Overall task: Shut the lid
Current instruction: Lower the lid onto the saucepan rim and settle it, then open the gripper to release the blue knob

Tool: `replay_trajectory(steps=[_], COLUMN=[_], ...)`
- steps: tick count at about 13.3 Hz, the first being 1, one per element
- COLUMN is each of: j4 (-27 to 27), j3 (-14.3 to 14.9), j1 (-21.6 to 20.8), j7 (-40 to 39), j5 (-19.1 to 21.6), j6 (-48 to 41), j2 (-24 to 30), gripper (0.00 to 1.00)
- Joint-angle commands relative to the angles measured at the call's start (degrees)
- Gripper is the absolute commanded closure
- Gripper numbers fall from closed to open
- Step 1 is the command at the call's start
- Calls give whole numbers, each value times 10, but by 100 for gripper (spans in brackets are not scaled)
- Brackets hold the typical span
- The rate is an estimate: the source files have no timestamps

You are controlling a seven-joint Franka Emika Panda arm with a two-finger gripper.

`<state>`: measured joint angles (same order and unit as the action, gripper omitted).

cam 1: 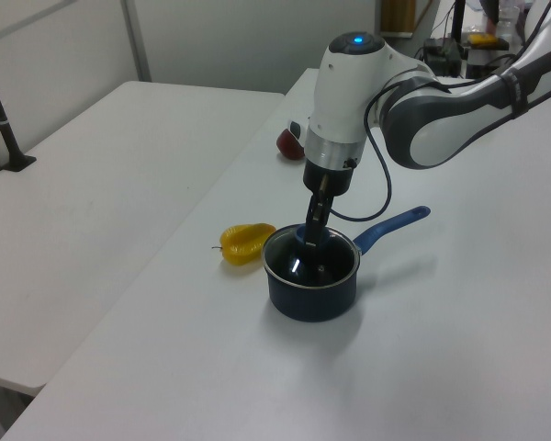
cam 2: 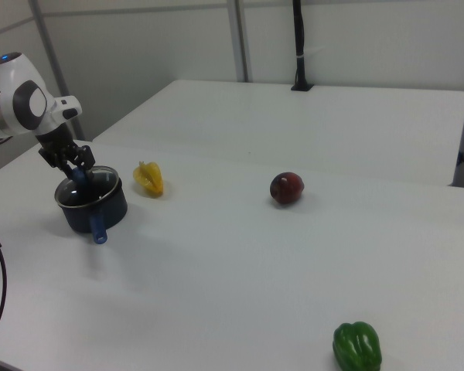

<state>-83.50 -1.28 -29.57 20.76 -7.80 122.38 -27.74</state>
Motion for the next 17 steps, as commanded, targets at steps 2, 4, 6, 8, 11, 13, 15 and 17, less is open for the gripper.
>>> replay_trajectory(steps=[2,4,6,8,11,13,15,17], j4=[-5,-5,-5,-5,-5,-6,-5,-5], j3=[8,8,8,8,8,8,8,8], j1=[-5,-5,-5,-6,-6,-7,-8,-8], j7=[6,6,6,7,7,7,7,7], j5=[3,3,3,4,4,4,4,4], j6=[-5,-5,-5,-5,-5,-5,-5,-6], j2=[6,2,1,1,1,-1,-3,-3], gripper=[54,53,53,53,45,37,25,37])
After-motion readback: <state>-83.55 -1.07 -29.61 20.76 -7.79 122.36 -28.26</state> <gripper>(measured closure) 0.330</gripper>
